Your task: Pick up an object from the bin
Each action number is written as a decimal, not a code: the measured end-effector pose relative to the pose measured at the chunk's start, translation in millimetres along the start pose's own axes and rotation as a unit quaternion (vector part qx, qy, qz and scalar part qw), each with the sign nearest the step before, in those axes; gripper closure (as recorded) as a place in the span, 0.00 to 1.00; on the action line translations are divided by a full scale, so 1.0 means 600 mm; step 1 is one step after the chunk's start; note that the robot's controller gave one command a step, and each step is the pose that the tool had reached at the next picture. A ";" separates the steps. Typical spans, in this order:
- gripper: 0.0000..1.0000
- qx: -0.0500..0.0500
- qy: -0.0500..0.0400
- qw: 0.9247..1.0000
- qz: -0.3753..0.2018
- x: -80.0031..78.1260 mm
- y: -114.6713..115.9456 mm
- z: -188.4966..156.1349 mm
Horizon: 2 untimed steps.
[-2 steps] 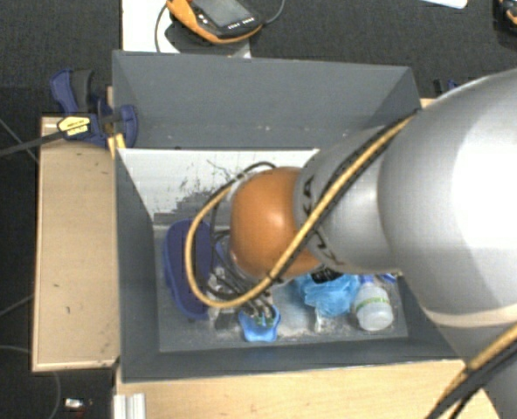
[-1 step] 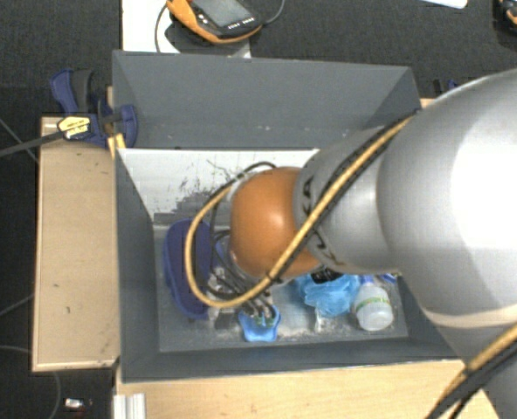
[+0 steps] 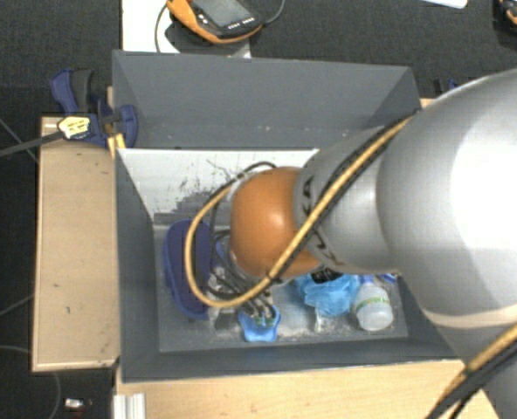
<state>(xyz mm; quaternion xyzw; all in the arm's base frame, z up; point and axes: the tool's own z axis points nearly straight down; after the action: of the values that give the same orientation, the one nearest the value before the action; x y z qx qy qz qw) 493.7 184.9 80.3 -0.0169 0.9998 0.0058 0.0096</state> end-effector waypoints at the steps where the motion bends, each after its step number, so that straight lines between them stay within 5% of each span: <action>1: 1.00 -0.001 -0.003 0.999 -0.047 0.001 0.018 -0.284; 2: 1.00 0.000 -0.001 0.999 -0.048 0.002 0.017 -0.282</action>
Offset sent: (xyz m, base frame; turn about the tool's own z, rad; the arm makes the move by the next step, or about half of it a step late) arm 0.0000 0.0000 0.0000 0.0000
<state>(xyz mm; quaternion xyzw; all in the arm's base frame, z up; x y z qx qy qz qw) 489.1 193.3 249.5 -0.0646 0.9978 0.0056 0.0111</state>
